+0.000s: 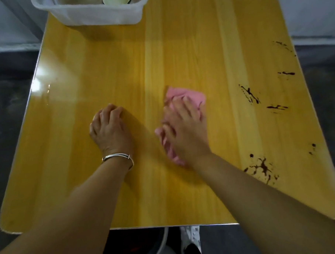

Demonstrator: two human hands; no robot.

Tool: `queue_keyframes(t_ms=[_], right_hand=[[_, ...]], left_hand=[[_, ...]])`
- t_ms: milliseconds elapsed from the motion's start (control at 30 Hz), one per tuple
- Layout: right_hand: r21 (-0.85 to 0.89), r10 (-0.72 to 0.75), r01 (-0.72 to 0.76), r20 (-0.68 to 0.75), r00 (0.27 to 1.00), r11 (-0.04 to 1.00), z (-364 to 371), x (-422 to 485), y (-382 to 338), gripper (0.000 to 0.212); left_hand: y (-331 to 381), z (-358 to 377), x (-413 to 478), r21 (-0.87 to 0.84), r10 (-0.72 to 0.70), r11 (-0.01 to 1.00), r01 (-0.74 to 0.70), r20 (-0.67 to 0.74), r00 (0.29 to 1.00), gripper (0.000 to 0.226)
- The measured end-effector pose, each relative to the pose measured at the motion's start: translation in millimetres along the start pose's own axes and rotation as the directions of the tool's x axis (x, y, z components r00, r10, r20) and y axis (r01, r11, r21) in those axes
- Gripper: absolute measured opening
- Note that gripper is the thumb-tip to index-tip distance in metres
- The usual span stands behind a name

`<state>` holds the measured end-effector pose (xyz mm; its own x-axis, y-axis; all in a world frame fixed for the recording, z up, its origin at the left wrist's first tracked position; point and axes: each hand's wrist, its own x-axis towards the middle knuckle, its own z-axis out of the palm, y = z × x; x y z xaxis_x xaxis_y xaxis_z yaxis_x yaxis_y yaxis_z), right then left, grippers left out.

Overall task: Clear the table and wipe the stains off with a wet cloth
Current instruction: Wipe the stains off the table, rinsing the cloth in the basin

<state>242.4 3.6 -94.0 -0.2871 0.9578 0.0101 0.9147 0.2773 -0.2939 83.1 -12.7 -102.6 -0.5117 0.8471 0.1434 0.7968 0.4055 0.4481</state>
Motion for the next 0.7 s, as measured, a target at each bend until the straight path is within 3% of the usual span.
queue_keyframes(t_ms=[67, 233, 300, 367, 433, 500, 567, 700], right_hand=[[0.0, -0.153, 0.153, 0.012, 0.988, 0.988, 3, -49, -10, 0.045], [0.069, -0.375, 0.37, 0.094, 0.922, 0.927, -3, -100, 6, 0.038], [-0.022, -0.299, 0.303, 0.104, 0.948, 0.953, -13, -83, 24, 0.042], [-0.046, -0.058, 0.062, 0.088, 0.994, 0.997, -22, -51, 43, 0.046], [-0.028, 0.134, -0.132, 0.066, 0.989, 0.991, -29, -22, 52, 0.046], [-0.022, 0.155, -0.154, 0.03, 0.987, 0.988, -23, -12, 47, 0.044], [-0.07, 0.024, -0.024, 0.004, 1.0, 0.997, -17, -27, 37, 0.047], [0.073, -0.327, 0.323, 0.06, 0.943, 0.944, -18, -55, 46, 0.048]], left_hand=[[8, 0, -6, -0.029, -0.006, 1.0, 0.007, 0.03, 1.0, 0.035], [29, 8, -33, -0.115, 0.194, 0.976, -0.183, 0.091, 0.977, 0.04], [38, 11, -41, -0.143, 0.23, 0.966, -0.215, 0.096, 0.968, 0.043], [44, 13, -46, -0.163, 0.223, 0.965, -0.205, 0.105, 0.969, 0.044], [50, 14, -50, -0.163, 0.206, 0.969, -0.186, 0.115, 0.972, 0.04], [56, 16, -51, -0.162, 0.173, 0.975, -0.154, 0.105, 0.979, 0.039], [60, 18, -49, -0.162, 0.142, 0.979, -0.127, 0.085, 0.986, 0.041], [75, 28, -43, -0.175, 0.116, 0.979, -0.103, 0.065, 0.991, 0.035]])
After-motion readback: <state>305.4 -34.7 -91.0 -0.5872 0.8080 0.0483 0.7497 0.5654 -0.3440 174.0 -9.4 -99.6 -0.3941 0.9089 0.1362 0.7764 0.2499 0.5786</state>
